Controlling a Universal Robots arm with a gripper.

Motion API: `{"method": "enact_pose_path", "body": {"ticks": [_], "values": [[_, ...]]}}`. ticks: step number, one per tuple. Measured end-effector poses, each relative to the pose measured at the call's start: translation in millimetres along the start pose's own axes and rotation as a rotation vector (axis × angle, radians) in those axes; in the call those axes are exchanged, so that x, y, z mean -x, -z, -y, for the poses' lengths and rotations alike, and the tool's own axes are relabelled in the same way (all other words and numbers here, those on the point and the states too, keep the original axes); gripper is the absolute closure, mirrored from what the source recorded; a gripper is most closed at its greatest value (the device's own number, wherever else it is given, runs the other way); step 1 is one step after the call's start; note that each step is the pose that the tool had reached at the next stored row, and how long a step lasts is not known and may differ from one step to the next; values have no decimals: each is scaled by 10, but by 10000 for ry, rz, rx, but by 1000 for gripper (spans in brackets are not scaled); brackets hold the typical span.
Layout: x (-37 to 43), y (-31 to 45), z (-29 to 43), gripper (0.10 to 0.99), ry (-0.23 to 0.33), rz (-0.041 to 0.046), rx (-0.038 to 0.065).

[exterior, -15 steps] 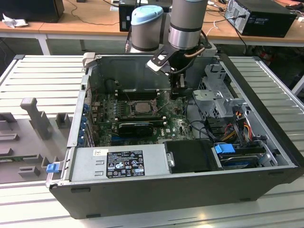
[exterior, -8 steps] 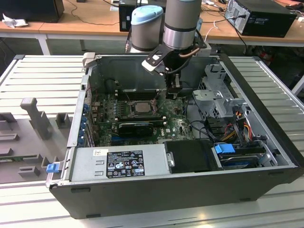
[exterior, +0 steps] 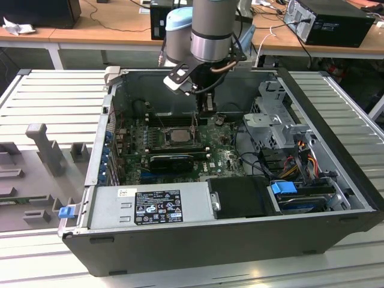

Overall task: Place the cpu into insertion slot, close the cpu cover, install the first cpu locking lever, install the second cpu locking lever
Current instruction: 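Close the cpu cover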

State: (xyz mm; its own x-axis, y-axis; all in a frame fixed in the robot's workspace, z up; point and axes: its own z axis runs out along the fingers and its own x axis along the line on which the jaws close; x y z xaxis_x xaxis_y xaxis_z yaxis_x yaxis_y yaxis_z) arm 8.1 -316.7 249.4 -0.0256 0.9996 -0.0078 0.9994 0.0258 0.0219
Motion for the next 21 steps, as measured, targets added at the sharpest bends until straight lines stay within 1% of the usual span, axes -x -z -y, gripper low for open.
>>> {"method": "enact_pose_path", "body": {"ticks": [3, 4, 9, 10, 11, 13, 16, 21], "values": [[-4, -6, 107, 980, 25, -3, 1], [-4, -32, 131, 980, 43, 0, -1], [-6, -135, 176, 980, 100, -1, 0], [-6, -150, 192, 980, 108, -2, 0], [-7, -158, 226, 980, 118, -3, -1], [-9, -165, 297, 980, 139, -3, 0], [-17, -172, 385, 980, 156, -11, 1], [-19, -171, 441, 980, 157, -12, 0]]}}
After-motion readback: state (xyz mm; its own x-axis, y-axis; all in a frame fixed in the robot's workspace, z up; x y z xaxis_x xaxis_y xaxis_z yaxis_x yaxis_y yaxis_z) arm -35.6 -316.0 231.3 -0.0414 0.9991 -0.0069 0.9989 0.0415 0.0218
